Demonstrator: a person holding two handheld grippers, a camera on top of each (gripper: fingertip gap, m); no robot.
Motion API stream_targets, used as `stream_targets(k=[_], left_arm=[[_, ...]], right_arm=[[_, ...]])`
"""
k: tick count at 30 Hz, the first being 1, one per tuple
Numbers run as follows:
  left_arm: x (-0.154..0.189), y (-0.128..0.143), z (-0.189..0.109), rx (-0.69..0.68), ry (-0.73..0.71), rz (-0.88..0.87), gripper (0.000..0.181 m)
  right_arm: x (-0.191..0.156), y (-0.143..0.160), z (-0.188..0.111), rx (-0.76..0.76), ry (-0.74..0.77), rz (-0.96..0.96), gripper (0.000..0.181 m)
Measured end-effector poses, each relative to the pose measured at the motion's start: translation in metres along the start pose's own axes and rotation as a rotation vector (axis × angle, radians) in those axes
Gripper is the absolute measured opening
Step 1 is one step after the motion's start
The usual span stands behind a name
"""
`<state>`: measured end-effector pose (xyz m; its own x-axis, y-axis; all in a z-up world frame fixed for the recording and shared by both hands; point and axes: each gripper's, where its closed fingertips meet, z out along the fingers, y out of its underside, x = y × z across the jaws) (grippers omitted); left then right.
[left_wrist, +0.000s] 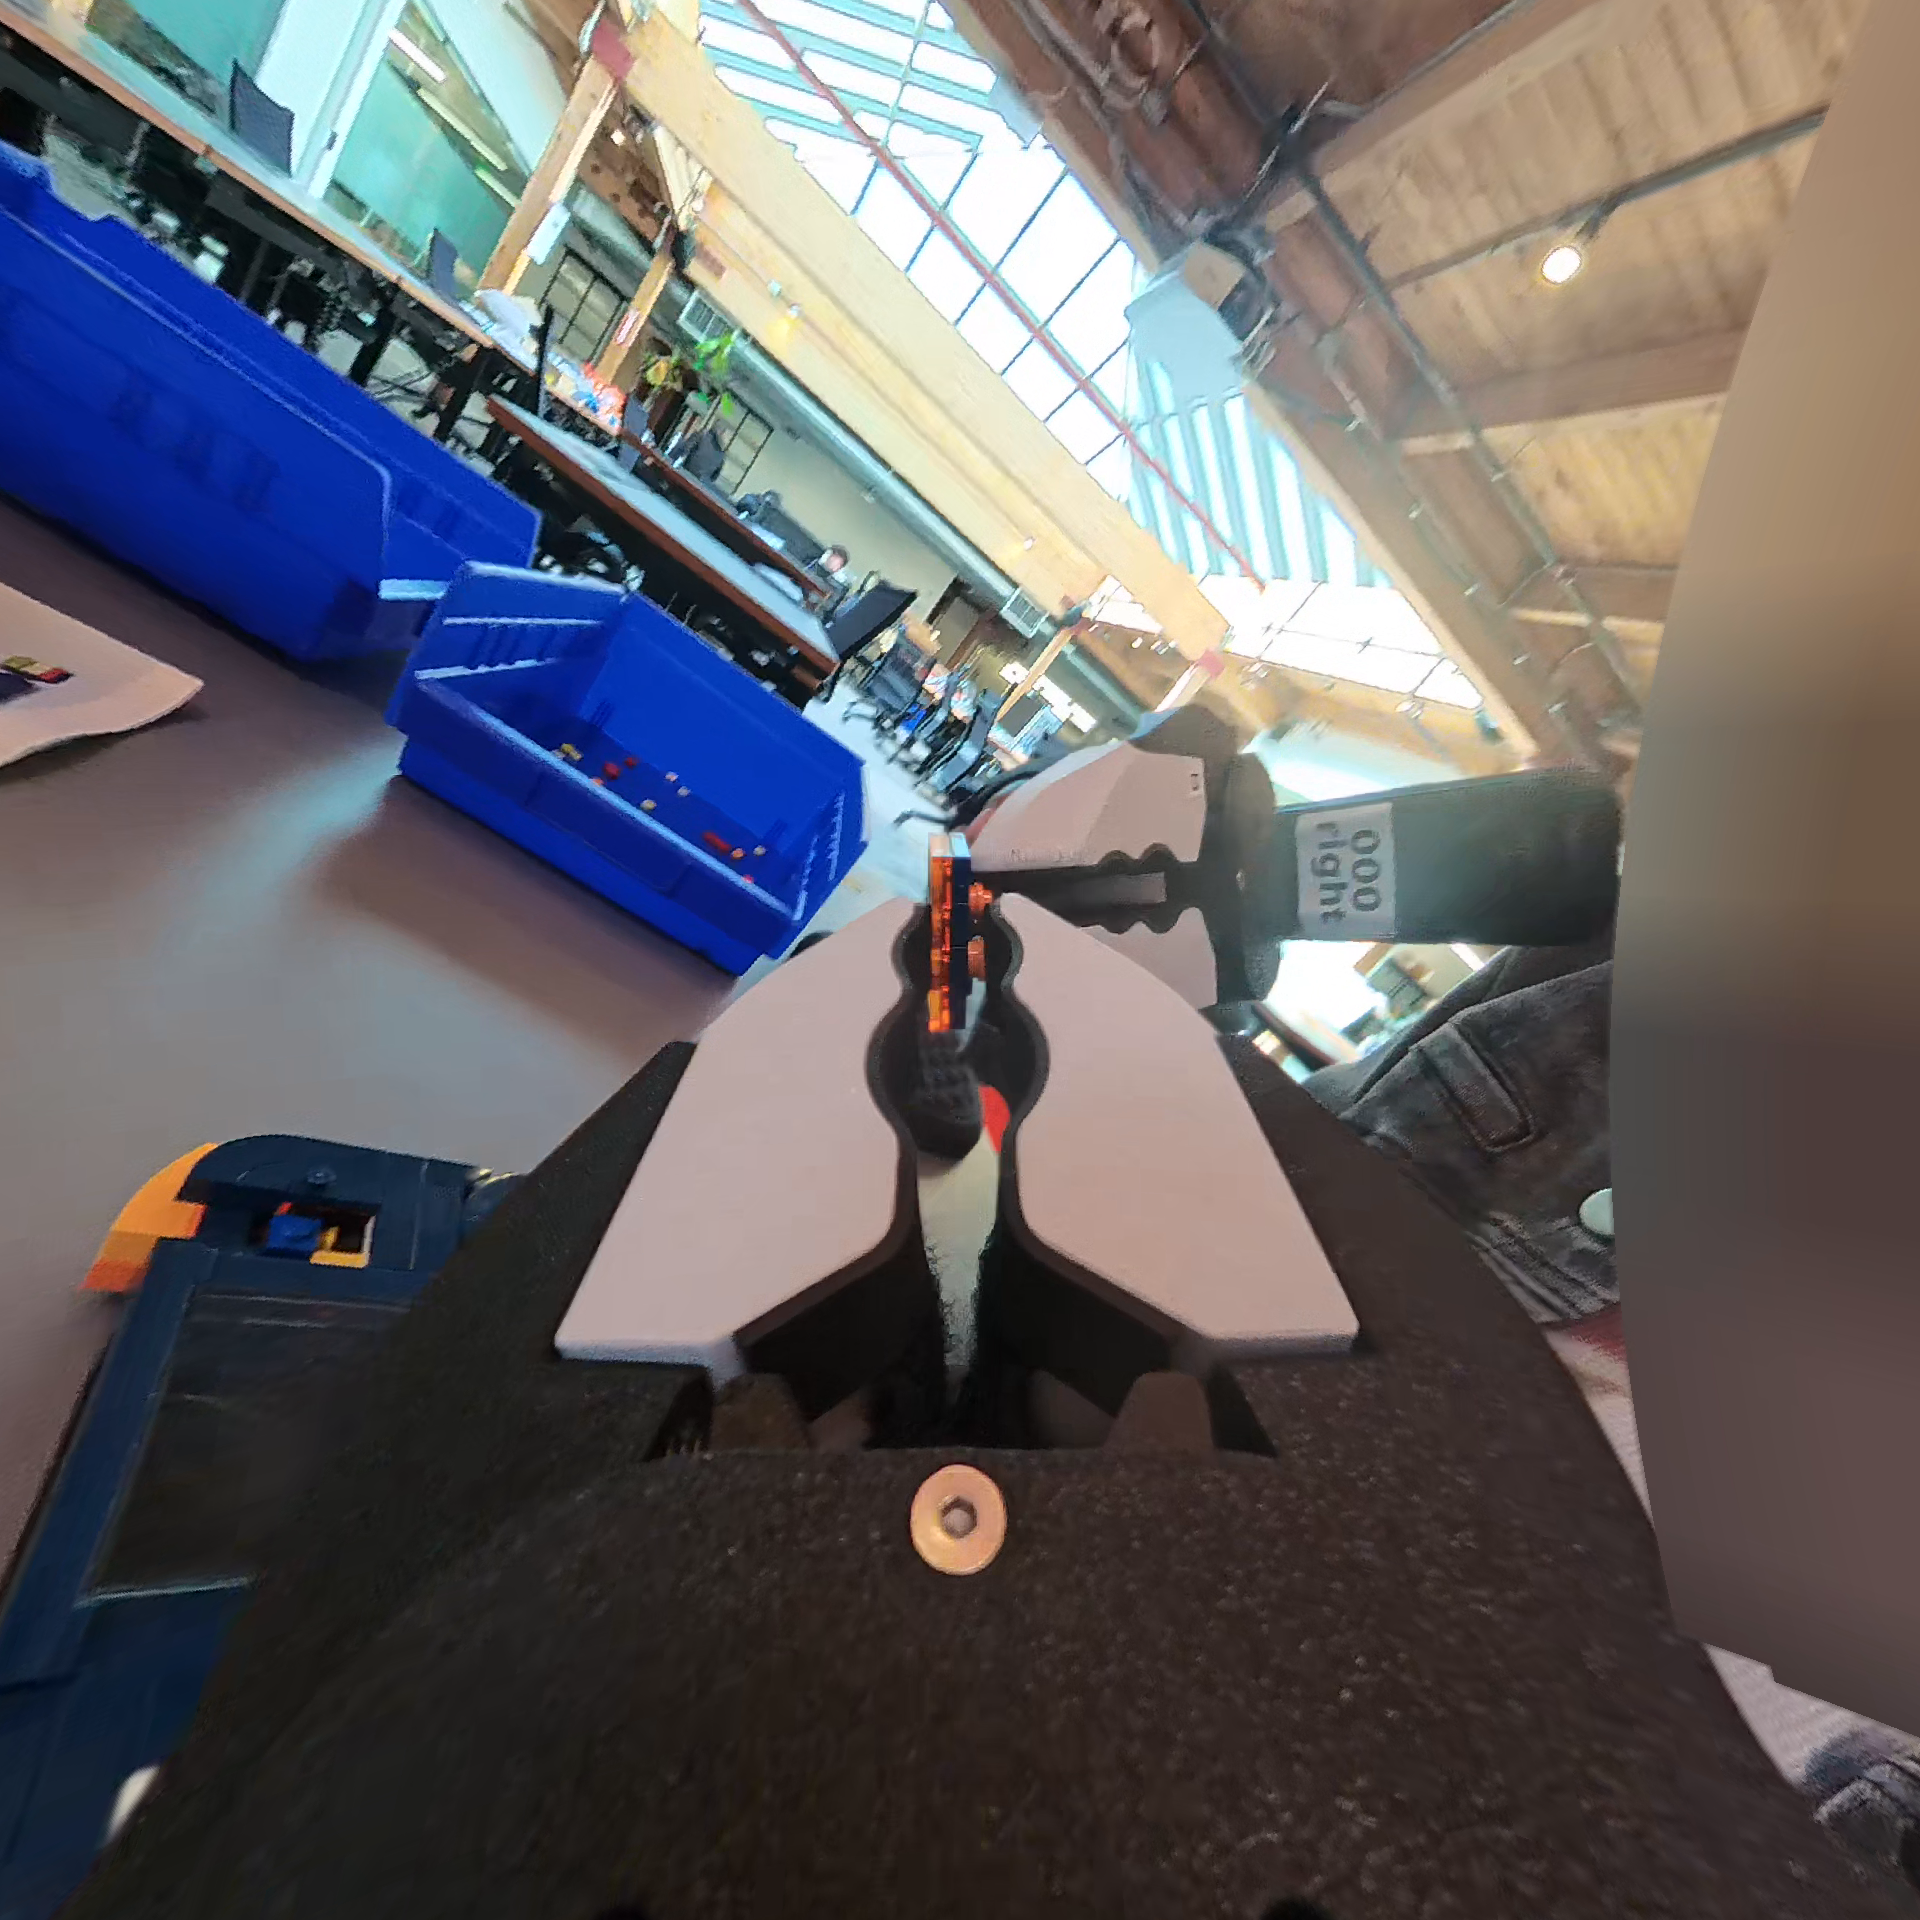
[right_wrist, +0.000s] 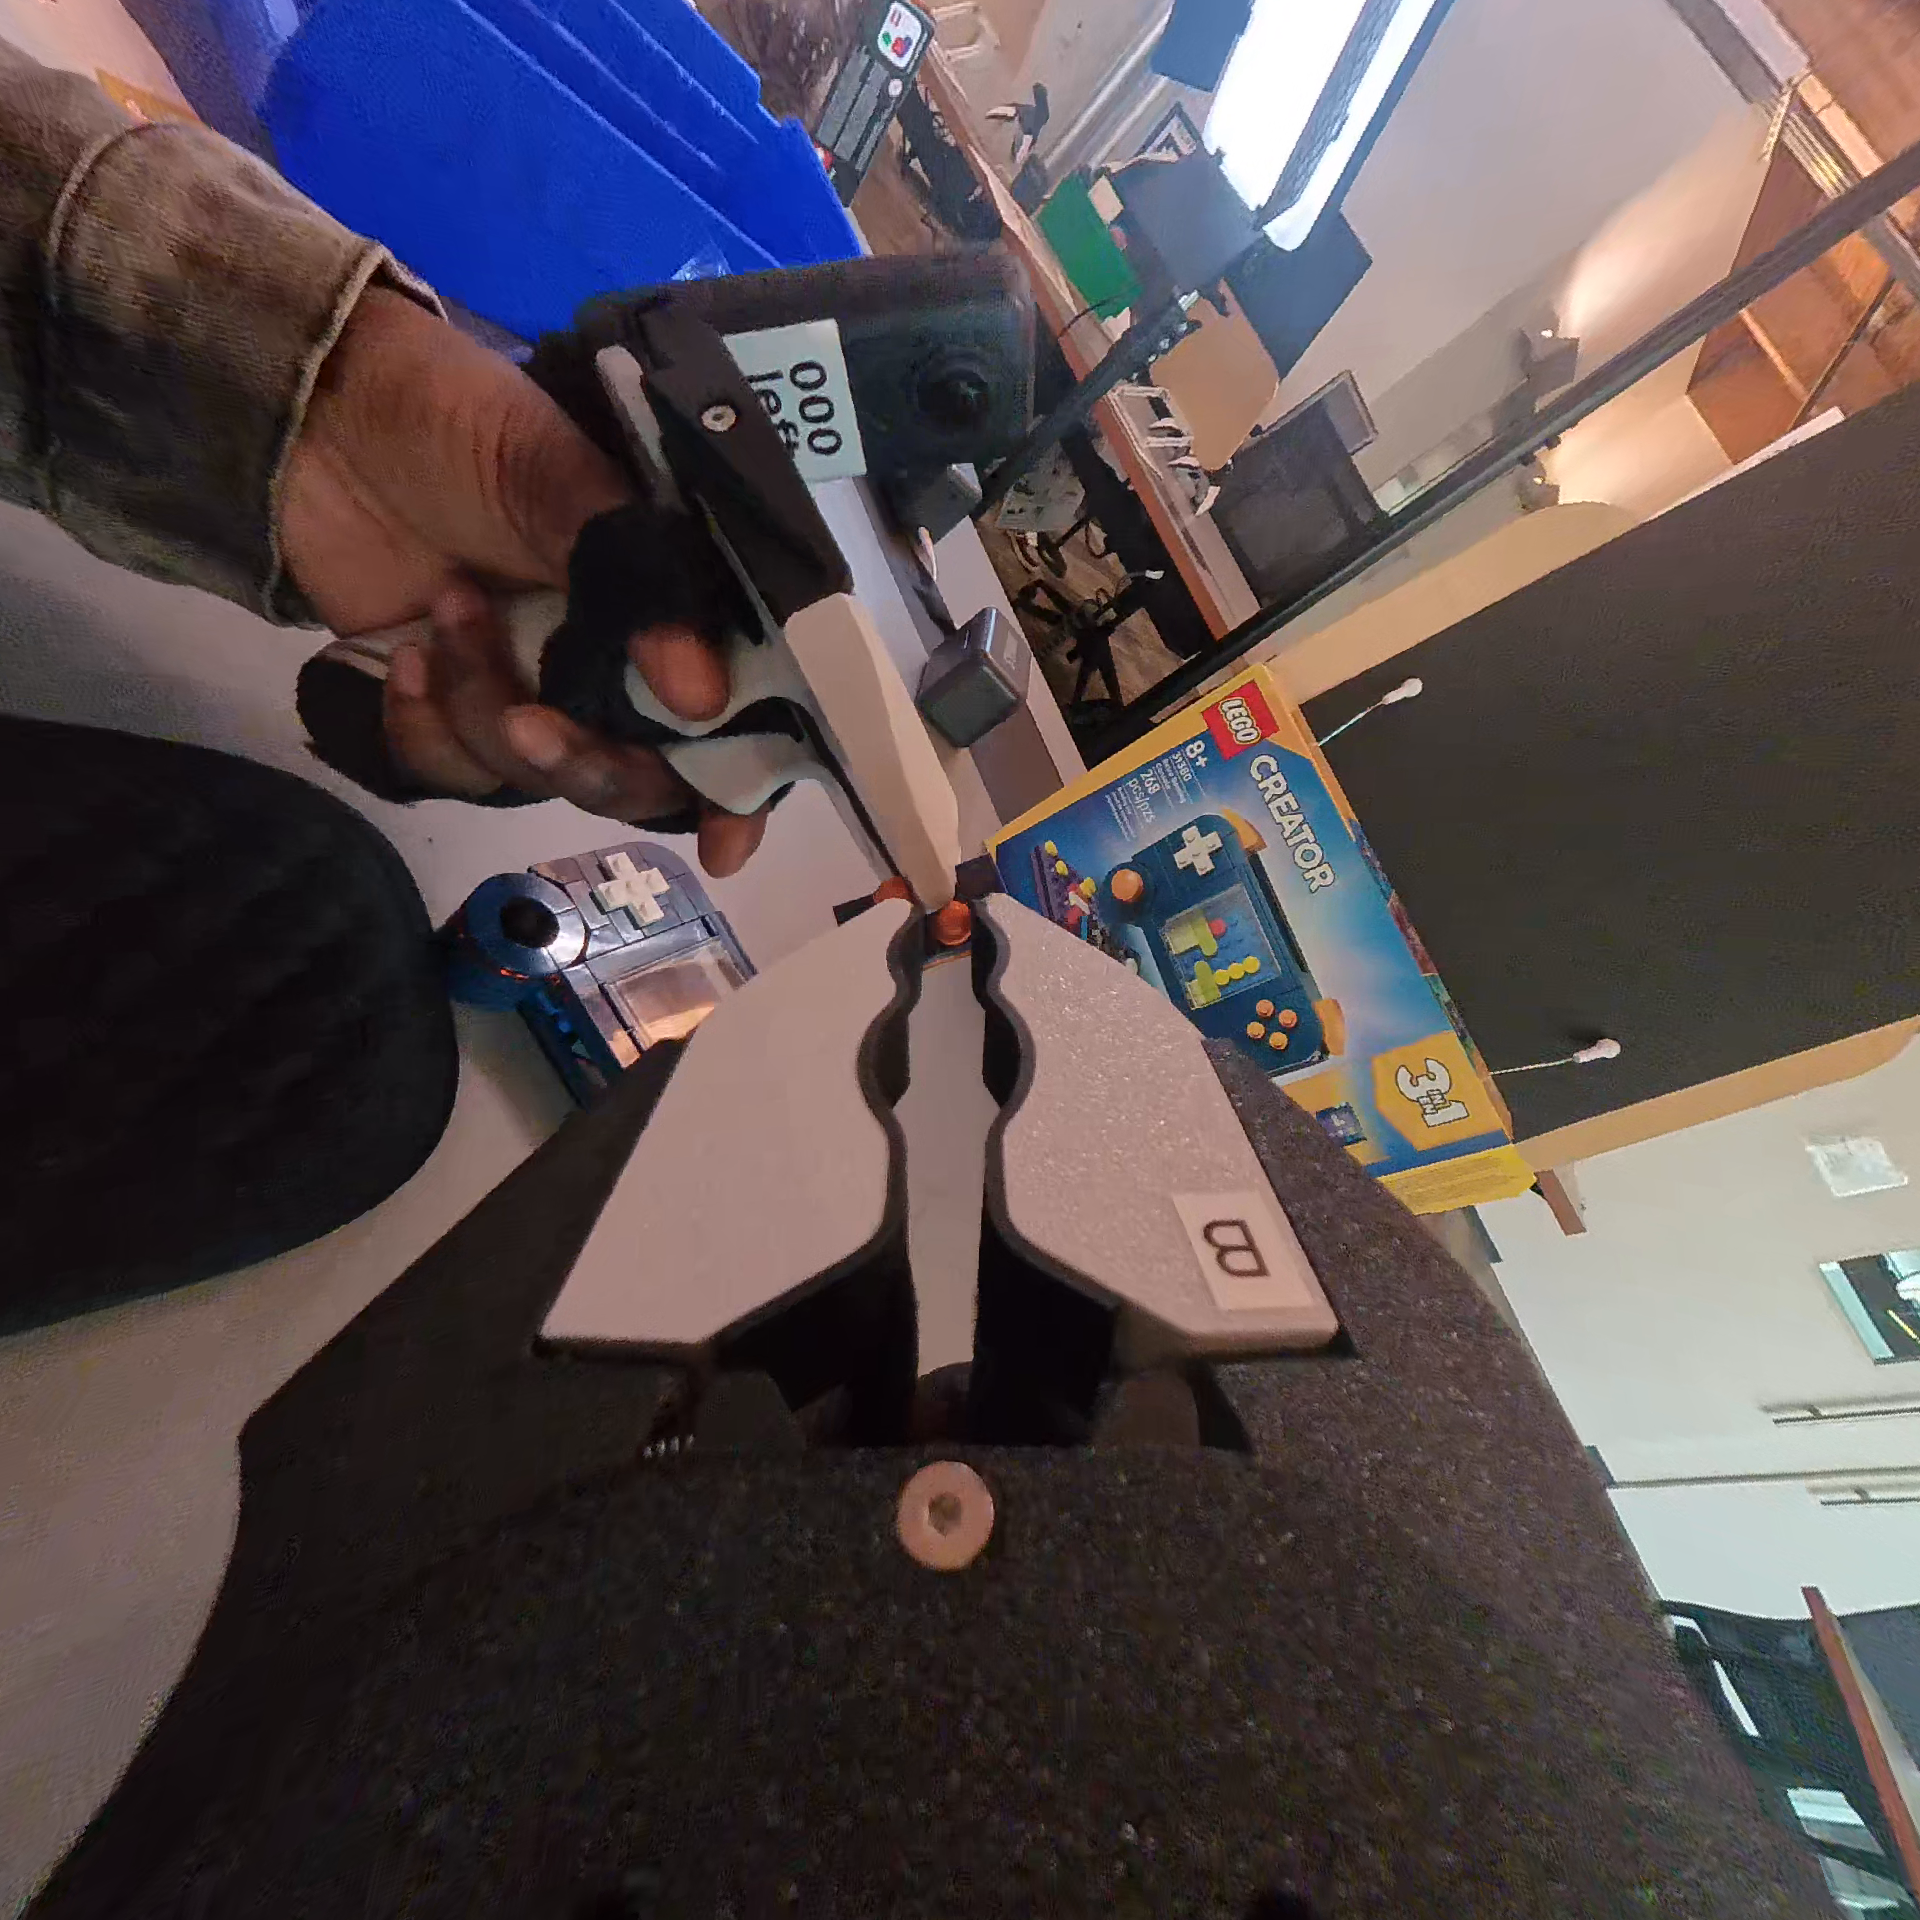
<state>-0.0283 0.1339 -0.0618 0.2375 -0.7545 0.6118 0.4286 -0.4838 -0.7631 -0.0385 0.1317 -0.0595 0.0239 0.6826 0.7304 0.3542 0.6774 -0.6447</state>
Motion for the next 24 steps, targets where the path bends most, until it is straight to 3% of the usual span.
stream_targets(k=[2,11,20,21,24], left_arm=[[-0.003,0.002,0.0,-0.031,-0.041,0.036,0.008],[0.012,-0.006,-0.004,-0.001,0.047,0.031,0.009],[0.001,-0.004,-0.005,-0.024,-0.07,0.113,0.005],[-0.002,-0.007,-0.006,-0.01,-0.095,0.122,0.005],[-0.01,-0.012,-0.011,0.012,-0.167,0.145,0.005]], right_arm=[[-0.002,0.003,0.0,-0.032,0.004,-0.035,0.006],[-0.004,-0.005,-0.006,0.046,0.043,-0.064,0.004],[-0.003,-0.001,-0.002,0.037,0.07,-0.052,0.0],[-0.004,-0.002,-0.002,0.046,0.058,-0.04,0.008],[-0.006,-0.003,-0.001,0.053,0.043,-0.001,0.009]])
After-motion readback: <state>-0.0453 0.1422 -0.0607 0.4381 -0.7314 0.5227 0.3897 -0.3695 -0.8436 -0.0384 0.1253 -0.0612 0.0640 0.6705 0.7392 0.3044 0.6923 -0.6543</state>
